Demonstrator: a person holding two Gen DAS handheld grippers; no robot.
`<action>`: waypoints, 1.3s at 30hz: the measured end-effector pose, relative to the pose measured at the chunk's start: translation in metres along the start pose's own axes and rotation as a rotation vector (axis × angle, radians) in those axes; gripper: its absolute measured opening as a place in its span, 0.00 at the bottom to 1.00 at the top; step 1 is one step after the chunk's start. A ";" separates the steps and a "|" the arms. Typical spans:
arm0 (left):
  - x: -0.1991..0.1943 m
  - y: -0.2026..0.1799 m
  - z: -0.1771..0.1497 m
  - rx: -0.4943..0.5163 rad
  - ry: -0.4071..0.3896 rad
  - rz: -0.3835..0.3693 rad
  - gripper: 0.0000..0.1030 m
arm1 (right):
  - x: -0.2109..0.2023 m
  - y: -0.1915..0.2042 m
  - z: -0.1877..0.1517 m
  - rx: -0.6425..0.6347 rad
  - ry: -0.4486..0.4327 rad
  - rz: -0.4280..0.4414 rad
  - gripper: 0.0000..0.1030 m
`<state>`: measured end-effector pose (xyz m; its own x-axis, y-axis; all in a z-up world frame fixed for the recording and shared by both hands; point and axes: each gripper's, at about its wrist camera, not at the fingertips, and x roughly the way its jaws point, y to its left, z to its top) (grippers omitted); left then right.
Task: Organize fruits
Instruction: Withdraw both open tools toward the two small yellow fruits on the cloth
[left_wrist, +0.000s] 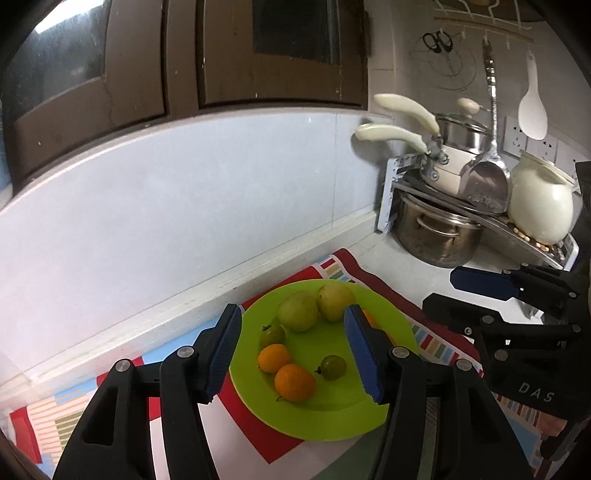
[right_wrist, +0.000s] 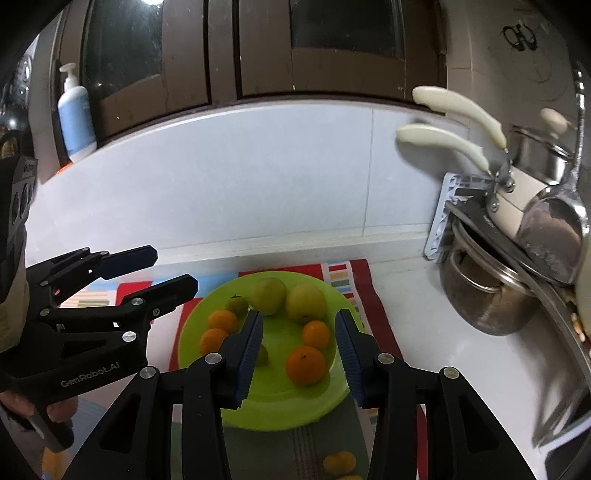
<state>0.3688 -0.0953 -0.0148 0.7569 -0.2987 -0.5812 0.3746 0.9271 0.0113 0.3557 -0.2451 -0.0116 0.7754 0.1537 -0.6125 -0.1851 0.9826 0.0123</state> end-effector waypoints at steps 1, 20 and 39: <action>-0.003 -0.001 -0.001 0.001 -0.001 0.001 0.56 | -0.005 0.001 -0.001 0.003 -0.006 -0.004 0.40; -0.051 -0.045 -0.022 0.056 -0.043 -0.040 0.64 | -0.072 -0.007 -0.035 0.031 -0.048 -0.100 0.47; -0.035 -0.084 -0.061 0.241 0.000 -0.185 0.67 | -0.081 -0.018 -0.083 0.054 0.054 -0.149 0.47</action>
<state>0.2778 -0.1483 -0.0453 0.6642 -0.4573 -0.5913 0.6224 0.7765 0.0986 0.2464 -0.2836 -0.0274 0.7582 0.0018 -0.6520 -0.0365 0.9985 -0.0398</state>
